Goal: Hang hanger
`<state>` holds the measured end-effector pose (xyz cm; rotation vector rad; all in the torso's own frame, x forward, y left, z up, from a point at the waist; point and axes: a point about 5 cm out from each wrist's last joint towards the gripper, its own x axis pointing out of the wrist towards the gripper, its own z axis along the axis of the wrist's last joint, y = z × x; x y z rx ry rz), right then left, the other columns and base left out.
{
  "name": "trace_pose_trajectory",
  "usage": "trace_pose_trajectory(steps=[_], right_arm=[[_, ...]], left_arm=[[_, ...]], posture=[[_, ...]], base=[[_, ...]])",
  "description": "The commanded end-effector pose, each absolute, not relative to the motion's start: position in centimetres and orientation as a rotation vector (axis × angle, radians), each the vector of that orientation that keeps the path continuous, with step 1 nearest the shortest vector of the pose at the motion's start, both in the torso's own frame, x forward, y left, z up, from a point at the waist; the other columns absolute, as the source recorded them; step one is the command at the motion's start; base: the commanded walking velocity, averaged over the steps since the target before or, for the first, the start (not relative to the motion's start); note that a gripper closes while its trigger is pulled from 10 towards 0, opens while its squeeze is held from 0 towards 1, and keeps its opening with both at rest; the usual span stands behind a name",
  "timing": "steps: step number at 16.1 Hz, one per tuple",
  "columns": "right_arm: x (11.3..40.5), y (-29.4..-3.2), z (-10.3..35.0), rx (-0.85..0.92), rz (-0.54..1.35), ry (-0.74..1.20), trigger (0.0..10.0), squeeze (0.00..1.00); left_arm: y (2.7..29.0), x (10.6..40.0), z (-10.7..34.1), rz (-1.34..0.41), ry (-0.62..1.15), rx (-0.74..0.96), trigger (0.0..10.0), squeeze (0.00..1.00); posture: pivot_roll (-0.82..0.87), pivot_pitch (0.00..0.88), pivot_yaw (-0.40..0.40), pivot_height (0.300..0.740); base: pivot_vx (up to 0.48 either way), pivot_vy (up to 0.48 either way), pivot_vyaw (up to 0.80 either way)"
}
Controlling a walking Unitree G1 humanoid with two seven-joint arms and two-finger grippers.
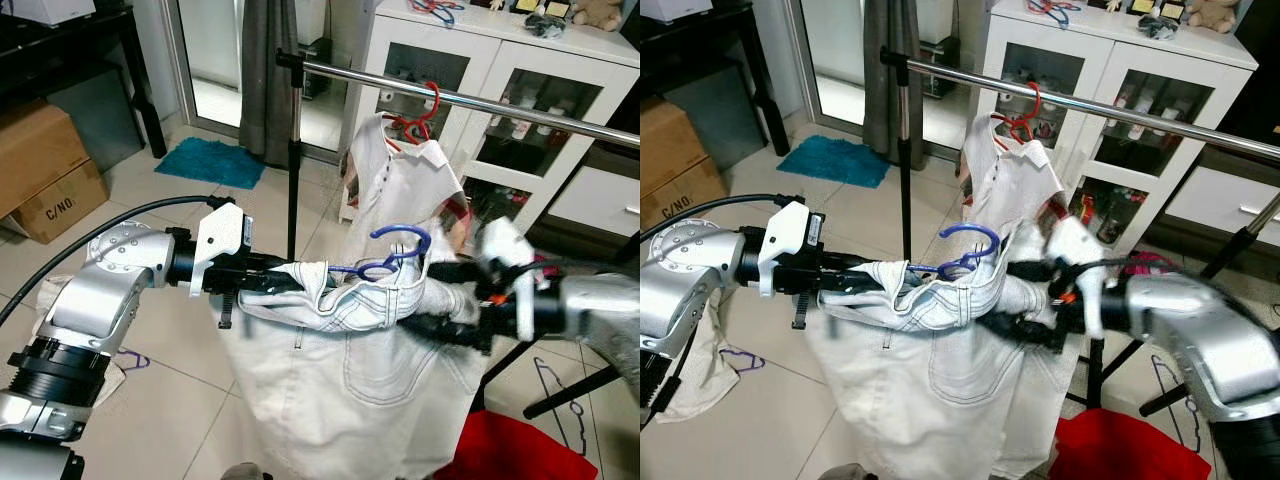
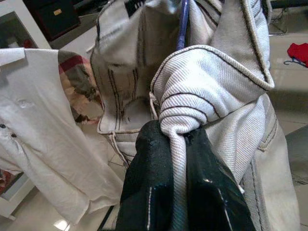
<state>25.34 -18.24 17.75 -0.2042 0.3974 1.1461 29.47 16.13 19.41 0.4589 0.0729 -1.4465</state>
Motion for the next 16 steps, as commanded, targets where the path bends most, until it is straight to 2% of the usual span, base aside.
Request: trace_pose_trajectory(steps=[1,7,16], right_arm=[[25.4,-18.0,17.8,-0.228,1.164,0.397,0.0,0.00],[24.6,-17.4,18.1,-0.184,1.266,0.402,0.0,0.00],[24.3,-17.3,18.6,-0.118,1.308,0.384,0.0,0.00]], left_arm=[[15.1,29.6,21.9,-1.470,-0.054,0.470,0.0,0.00],[15.1,29.8,21.9,-1.464,-0.062,0.470,0.0,0.00],[15.1,30.1,22.2,-1.446,-0.077,0.467,0.0,0.00]], posture=[[0.08,0.000,-0.064,0.740],[0.08,0.000,-0.067,0.740],[0.08,0.000,-0.063,0.740]], base=[[0.000,0.000,0.00],[0.000,0.000,0.00],[0.000,0.000,0.00]])
